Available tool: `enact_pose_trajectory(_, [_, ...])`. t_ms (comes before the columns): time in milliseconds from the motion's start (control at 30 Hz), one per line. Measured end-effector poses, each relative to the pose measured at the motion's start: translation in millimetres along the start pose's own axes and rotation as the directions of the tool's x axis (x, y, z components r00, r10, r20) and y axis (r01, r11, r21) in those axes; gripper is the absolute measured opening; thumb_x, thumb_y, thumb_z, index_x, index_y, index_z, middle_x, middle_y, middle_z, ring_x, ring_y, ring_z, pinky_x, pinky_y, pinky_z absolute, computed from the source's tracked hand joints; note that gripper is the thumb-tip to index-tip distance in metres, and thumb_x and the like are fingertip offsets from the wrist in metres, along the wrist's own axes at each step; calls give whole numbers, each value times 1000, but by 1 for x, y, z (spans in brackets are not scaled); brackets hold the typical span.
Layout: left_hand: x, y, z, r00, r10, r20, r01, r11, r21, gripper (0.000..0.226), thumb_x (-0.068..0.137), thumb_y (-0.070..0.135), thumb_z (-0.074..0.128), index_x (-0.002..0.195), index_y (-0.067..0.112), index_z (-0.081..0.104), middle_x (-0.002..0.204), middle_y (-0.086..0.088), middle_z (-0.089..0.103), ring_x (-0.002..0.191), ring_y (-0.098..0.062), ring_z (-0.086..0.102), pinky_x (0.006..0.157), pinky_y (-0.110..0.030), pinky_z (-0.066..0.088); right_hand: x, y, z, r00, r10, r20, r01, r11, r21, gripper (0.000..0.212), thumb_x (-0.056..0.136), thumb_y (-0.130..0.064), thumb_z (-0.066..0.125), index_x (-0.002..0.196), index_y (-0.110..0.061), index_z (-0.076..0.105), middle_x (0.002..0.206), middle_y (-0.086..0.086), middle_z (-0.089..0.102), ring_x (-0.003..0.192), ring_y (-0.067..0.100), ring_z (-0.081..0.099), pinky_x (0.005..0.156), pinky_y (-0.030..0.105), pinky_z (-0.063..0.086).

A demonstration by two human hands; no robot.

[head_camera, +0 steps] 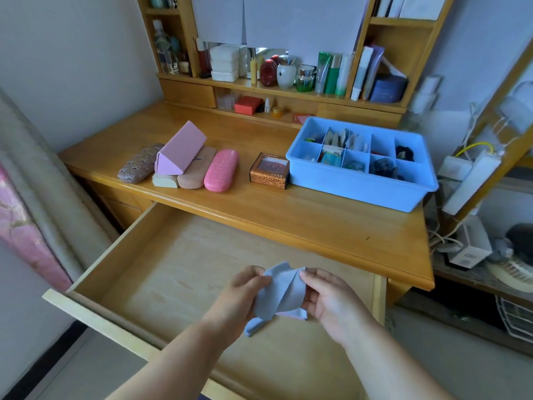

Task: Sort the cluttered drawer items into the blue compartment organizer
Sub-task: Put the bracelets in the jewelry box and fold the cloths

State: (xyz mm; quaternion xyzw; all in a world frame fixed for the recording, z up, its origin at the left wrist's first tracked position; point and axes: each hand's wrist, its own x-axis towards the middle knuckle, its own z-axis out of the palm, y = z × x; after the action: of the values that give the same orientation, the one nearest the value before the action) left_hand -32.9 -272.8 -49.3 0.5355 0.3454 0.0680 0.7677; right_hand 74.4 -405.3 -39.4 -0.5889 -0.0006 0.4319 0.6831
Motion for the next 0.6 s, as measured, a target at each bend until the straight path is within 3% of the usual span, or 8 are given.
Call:
enact_pose_trajectory(100, [2, -7, 5, 976, 117, -184, -80, 977, 197, 12, 89, 11, 62, 99, 18, 60, 91, -3, 65, 78, -18, 64, 75, -33, 55, -2, -4, 0, 986, -168, -7, 161, 955, -250, 20, 91, -9, 59, 72, -11, 64, 79, 15, 63, 77, 27, 61, 77, 39, 51])
enact_pose_trajectory(167, [-2, -6, 12, 986, 146, -85, -135, 983, 125, 11, 86, 23, 67, 96, 20, 69, 93, -2, 72, 88, -17, 67, 81, -31, 55, -3, -4, 1, 979, -202, 19, 197, 919, -343, 19, 91, -12, 59, 73, -12, 66, 82, 15, 69, 82, 28, 65, 84, 44, 51])
enact_pose_trajectory(233, [-6, -6, 19, 986, 126, 108, -127, 992, 8, 22, 86, 29, 65, 101, 13, 72, 94, -11, 74, 90, -22, 70, 76, -28, 56, -3, -3, 2, 977, -208, 47, 210, 897, -390, 19, 91, -12, 59, 74, -12, 67, 81, 14, 71, 78, 27, 67, 79, 42, 52])
enact_pose_trajectory(300, [-9, -4, 23, 976, 120, 184, -112, 992, -52, 21, 93, 18, 59, 106, 5, 69, 95, -22, 72, 88, -32, 71, 69, -27, 56, -4, -3, 2, 977, -195, 87, 213, 892, -398, 18, 92, -13, 59, 76, -10, 66, 77, 12, 70, 72, 25, 65, 69, 38, 52])
enact_pose_trajectory(400, [-8, -5, 22, 991, 83, 107, -79, 996, -46, 17, 92, 12, 59, 94, -1, 69, 88, -23, 72, 83, -33, 72, 64, -27, 57, -5, -2, 2, 978, -163, 127, 203, 880, -430, 17, 91, -14, 60, 76, -12, 67, 74, 8, 72, 63, 14, 66, 52, 22, 48])
enact_pose_trajectory(500, [-8, -9, 20, 989, 82, 119, -89, 995, 53, 22, 94, 14, 57, 81, 9, 75, 88, -21, 73, 84, -29, 72, 69, -30, 57, -4, -2, 2, 981, -178, 80, 195, 882, -428, 15, 91, -12, 60, 78, -9, 67, 73, 7, 70, 60, 12, 64, 51, 23, 48])
enact_pose_trajectory(600, [-8, -8, 15, 997, 74, 12, -75, 994, 75, 34, 96, 15, 52, 72, 15, 74, 80, -12, 73, 74, -20, 70, 65, -27, 55, -2, -3, -1, 982, -190, 21, 186, 928, -324, 21, 93, -10, 53, 74, -10, 60, 71, 11, 62, 63, 17, 60, 52, 22, 47])
